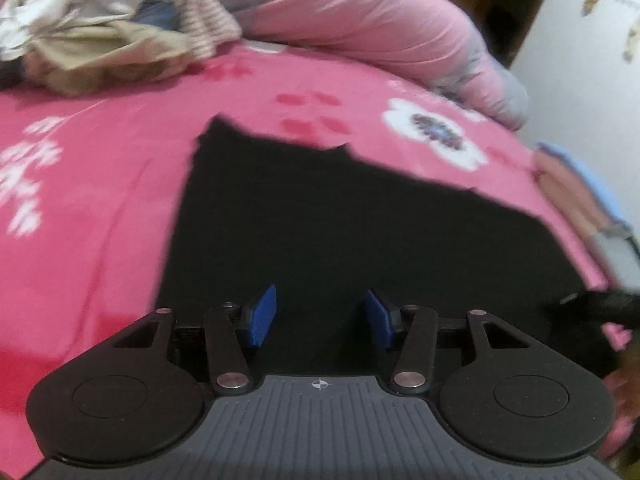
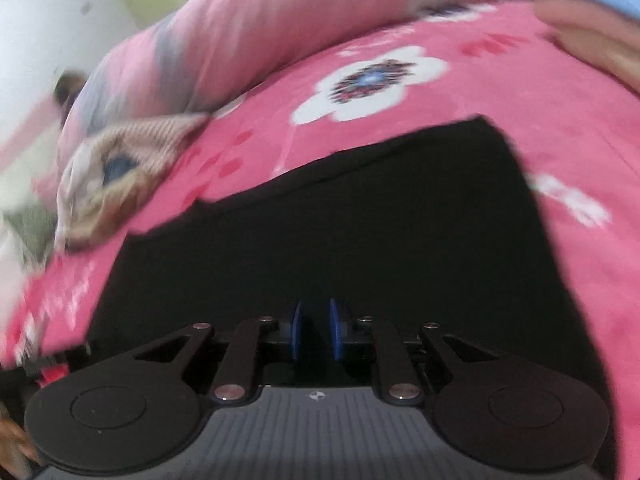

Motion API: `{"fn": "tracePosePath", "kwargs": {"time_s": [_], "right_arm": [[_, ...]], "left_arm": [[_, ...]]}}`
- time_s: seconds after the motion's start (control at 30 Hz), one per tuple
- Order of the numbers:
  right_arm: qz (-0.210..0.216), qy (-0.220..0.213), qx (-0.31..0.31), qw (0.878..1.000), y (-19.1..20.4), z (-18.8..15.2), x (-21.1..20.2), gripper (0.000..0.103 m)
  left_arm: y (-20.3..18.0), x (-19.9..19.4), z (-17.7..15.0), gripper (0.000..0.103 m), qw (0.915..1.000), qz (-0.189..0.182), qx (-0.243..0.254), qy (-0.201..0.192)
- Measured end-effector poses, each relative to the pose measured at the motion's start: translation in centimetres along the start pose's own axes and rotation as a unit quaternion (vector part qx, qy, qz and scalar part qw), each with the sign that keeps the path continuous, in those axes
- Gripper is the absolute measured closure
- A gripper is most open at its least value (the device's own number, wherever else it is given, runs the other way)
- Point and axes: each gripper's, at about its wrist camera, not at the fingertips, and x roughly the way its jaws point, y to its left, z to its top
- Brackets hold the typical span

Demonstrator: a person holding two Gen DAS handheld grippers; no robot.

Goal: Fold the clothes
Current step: 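Open the right gripper and release the shirt edge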

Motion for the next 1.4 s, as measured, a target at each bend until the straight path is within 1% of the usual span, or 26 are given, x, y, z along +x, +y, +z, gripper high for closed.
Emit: {"fn": "tracePosePath", "kwargs": {"time_s": [0.13,0.23,0.3,0.37,0.43,0.53,0.57,0.63,0.67,0.77,0.87,0.97,1.03,1.07,1.1,1.13,1.17,1.2,1.23,1.33,1.4], "right_arm": [[-0.085,-0.029,0.016,0.996,-2.6,0.4,-3.1,0.087],[-0.117,-0.054,0.026,0.991,-3.4,0.4,-5.0,0.086],[-0.133,-0.072,0.027,0.988,-3.5,0.3,-6.1,0.086],[-0.109,-0.079,0.006,0.991,-1.9,-0.1,-6.3,0.086],[-0.081,-0.077,-0.022,0.993,-0.1,-0.5,-6.1,0.086],[-0.046,-0.051,-0.065,0.996,2.4,-1.9,-5.0,0.086],[-0.036,-0.041,-0.075,0.996,2.9,-2.4,-4.6,0.086],[-0.032,-0.018,-0.085,0.996,3.1,-3.5,-4.1,0.086],[-0.038,-0.011,-0.085,0.996,2.7,-3.9,-4.2,0.086],[-0.072,-0.016,-0.046,0.996,0.1,-4.4,-5.9,0.086],[-0.104,-0.022,-0.007,0.994,-2.5,-4.8,-7.6,0.086],[-0.125,-0.041,0.022,0.991,-3.6,-4.7,-9.1,0.086],[-0.128,-0.053,0.022,0.99,-3.2,-4.7,-9.7,0.086],[-0.125,-0.059,0.018,0.99,-2.8,-4.7,-9.9,0.084],[-0.123,-0.064,0.013,0.99,-2.4,-4.7,-10.1,0.078],[-0.121,-0.069,0.009,0.99,-2.0,-4.7,-10.2,0.074],[-0.119,-0.075,0.004,0.99,-1.5,-4.7,-10.4,0.068],[-0.117,-0.08,0.0,0.99,-1.1,-4.7,-10.6,0.064],[-0.114,-0.085,-0.005,0.99,-0.7,-4.7,-10.8,0.063],[-0.107,-0.097,-0.02,0.989,0.6,-4.7,-11.1,0.06],[-0.1,-0.104,-0.032,0.989,1.6,-4.7,-11.3,0.054]], "left_arm": [[2.2,-2.2,-0.7,0.053,0.9994,0.022,-0.013,-0.022],[3.5,-3.8,-0.7,0.053,0.9984,0.032,-0.034,-0.032],[3.3,-4.7,-0.6,0.053,0.9981,0.021,-0.039,-0.043],[3.0,-5.6,-0.5,0.053,0.9975,0.01,-0.045,-0.054],[1.9,-5.9,-0.7,0.052,0.9978,-0.001,-0.03,-0.059],[0.3,-6.3,-1.0,0.052,0.9978,-0.016,-0.006,-0.064],[0.0,-6.2,-1.3,0.052,0.9981,-0.016,0.002,-0.059],[-0.2,-5.7,-2.4,0.051,0.9992,-0.006,0.008,-0.038],[0.1,-5.4,-2.9,0.051,0.9997,0.002,0.005,-0.024],[2.1,-5.5,-4.2,0.053,0.9995,0.004,-0.029,-0.013],[3.2,-6.6,-4.2,0.053,0.9977,-0.008,-0.064,-0.021],[3.0,-7.2,-4.0,0.051,0.9973,0.001,-0.069,-0.026],[2.3,-7.6,-3.9,0.05,0.9977,0.012,-0.059,-0.03],[2.0,-7.9,-3.9,0.048,0.9978,0.014,-0.057,-0.032],[1.7,-8.2,-3.9,0.047,0.9978,0.014,-0.055,-0.033],[1.5,-8.4,-3.9,0.045,0.9978,0.013,-0.055,-0.035],[1.3,-8.7,-3.9,0.043,0.9977,0.013,-0.055,-0.036],[1.1,-9.0,-4.0,0.04,0.9977,0.013,-0.055,-0.038],[1.0,-9.2,-4.0,0.036,0.9977,0.013,-0.056,-0.037],[0.7,-9.7,-4.0,0.03,0.9978,0.011,-0.059,-0.03],[0.5,-10.0,-4.0,0.027,0.9976,0.014,-0.061,-0.029]]}}
